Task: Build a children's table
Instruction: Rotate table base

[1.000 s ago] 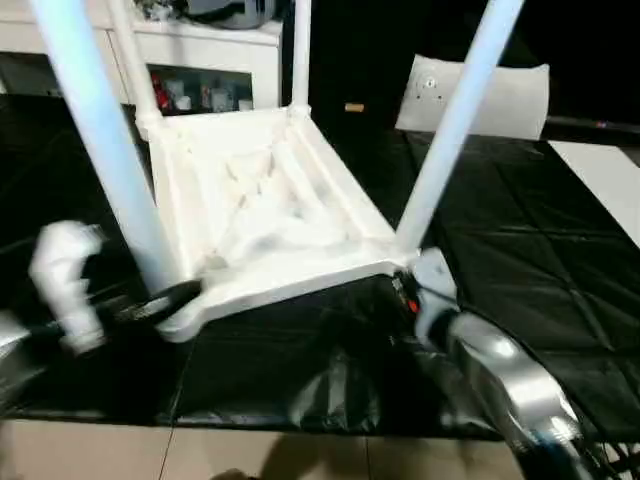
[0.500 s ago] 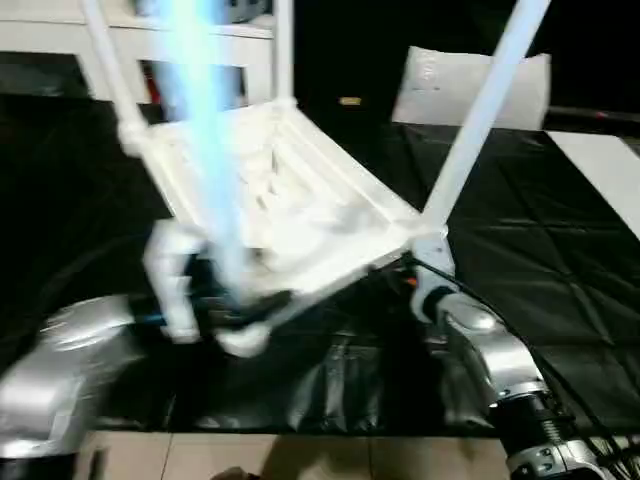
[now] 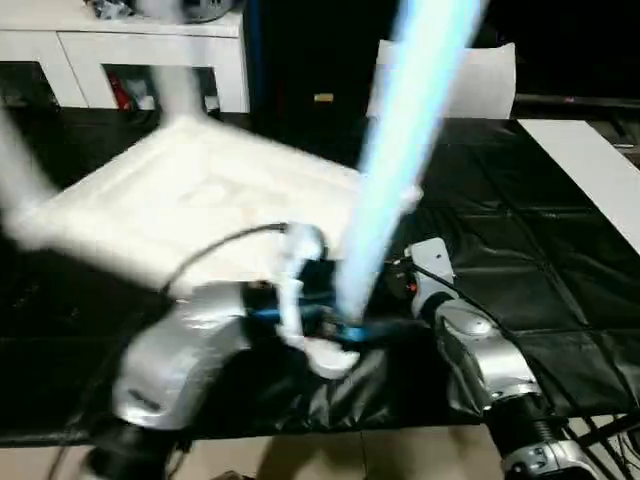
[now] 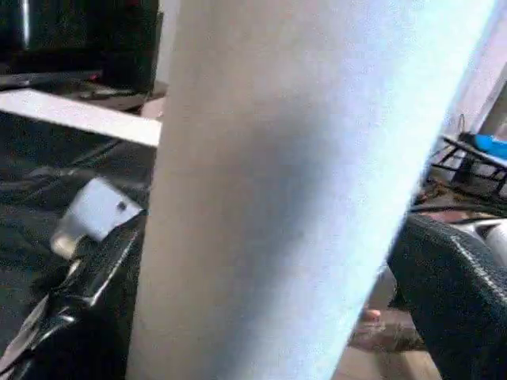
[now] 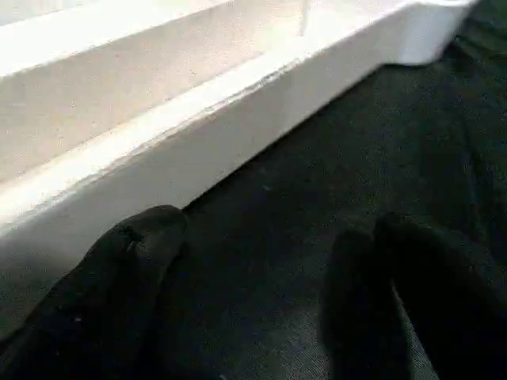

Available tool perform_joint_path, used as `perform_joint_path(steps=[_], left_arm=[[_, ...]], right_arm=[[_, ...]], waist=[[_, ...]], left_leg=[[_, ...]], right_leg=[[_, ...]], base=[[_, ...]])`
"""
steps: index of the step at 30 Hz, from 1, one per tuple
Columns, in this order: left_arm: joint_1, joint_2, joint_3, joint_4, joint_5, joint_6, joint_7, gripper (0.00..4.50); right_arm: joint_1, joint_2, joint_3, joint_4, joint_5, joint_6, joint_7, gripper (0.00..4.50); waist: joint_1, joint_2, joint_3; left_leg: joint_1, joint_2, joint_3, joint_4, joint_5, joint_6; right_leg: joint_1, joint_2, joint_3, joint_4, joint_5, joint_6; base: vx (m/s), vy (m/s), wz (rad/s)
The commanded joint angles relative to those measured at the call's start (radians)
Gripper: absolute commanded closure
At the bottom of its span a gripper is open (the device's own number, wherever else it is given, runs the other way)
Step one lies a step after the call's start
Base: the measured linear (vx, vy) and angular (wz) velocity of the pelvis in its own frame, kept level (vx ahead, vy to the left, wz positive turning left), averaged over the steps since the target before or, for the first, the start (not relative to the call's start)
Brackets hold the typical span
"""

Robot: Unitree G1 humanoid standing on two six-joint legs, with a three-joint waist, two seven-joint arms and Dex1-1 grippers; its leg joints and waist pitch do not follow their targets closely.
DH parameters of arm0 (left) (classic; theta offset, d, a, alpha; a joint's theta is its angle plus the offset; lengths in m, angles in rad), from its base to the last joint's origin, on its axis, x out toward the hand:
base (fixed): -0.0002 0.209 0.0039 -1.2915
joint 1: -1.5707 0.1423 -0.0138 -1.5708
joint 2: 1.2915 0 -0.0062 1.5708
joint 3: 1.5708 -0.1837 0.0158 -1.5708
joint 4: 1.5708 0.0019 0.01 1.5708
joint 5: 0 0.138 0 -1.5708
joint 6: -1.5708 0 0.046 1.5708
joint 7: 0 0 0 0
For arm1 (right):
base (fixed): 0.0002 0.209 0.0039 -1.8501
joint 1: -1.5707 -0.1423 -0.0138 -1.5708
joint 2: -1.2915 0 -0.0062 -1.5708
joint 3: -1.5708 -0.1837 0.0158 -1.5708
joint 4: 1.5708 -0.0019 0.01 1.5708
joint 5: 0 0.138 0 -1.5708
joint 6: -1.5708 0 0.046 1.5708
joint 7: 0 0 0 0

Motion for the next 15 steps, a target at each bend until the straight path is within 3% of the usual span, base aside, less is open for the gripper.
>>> perform_joint_path(steps=[1,3,8,11,13,15], left_arm=[[-0.039,-0.029,-0.033,0.047,0.047,-0.057,0.031,0.03],[-0.039,-0.029,-0.033,0.047,0.047,-0.057,0.031,0.03],[-0.079,-0.008,0.001,0.135,0.149,-0.156,0.113,0.03],[-0.072,0.036,0.027,0.140,0.158,-0.159,0.106,0.03],[-0.059,0.070,0.030,0.146,0.159,-0.171,0.070,0.03],[-0.051,0.088,0.033,0.145,0.150,-0.168,0.046,0.03]], right_arm=[[-0.042,0.035,0.044,-0.007,0.013,-0.037,0.046,0.00],[-0.042,0.035,0.044,-0.007,0.013,-0.037,0.046,0.00],[-0.052,0.025,0.013,0.006,0.007,-0.041,0.020,0.00],[-0.043,0.001,-0.026,-0.003,0.012,-0.039,0.009,0.00],[-0.032,-0.012,-0.055,-0.024,0.027,-0.036,0.013,0.00],[-0.024,-0.019,-0.064,-0.040,0.038,-0.035,0.027,0.00]], waist=[[0.015,0.014,-0.053],[0.014,0.014,-0.052],[0.020,0.012,-0.053],[0.024,0.014,-0.056],[0.029,0.019,-0.055],[0.034,0.017,-0.053]], left_leg=[[0.027,0.055,-0.032,-0.067,-0.219,-0.039],[0.024,0.055,-0.034,-0.069,-0.226,-0.042],[0.026,0.056,-0.033,-0.068,-0.225,-0.042],[0.026,0.055,-0.032,-0.066,-0.193,-0.036],[0.029,0.055,-0.032,-0.067,-0.192,-0.033],[0.031,0.056,-0.030,-0.068,-0.207,-0.037]], right_leg=[[0.028,-0.072,0.041,-0.078,-0.029,-0.215],[0.031,-0.073,0.040,-0.077,-0.041,-0.214],[0.029,-0.074,0.042,-0.078,-0.048,-0.208],[0.030,-0.073,0.041,-0.072,0.011,-0.212],[0.028,-0.072,0.040,-0.071,0.012,-0.214],[0.026,-0.072,0.040,-0.073,-0.005,-0.215]], base=[[0.000,0.000,0.00],[0.000,0.000,0.00],[0.000,0.000,0.00],[0.000,0.000,0.00],[0.000,0.000,0.00],[0.000,0.000,0.00]])
